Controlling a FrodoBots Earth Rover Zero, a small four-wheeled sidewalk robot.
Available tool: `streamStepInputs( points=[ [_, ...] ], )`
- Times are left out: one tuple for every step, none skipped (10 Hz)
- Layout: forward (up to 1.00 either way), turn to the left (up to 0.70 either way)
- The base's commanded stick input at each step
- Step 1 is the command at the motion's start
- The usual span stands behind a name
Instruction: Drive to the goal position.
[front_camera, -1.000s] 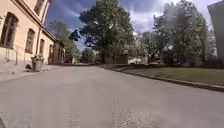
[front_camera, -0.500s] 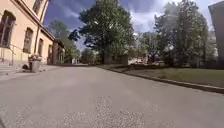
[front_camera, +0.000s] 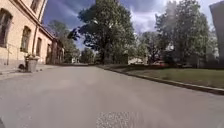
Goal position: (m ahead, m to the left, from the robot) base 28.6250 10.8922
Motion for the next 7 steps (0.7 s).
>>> streamStepInputs(
  points=[
    [0.7, 0.06],
    [0.7, 0.06],
    [0.7, 0.06],
    [0.7, 0.06],
    [0.7, 0.06],
    [0.7, 0.06],
    [0.7, 0.06]
  ],
)
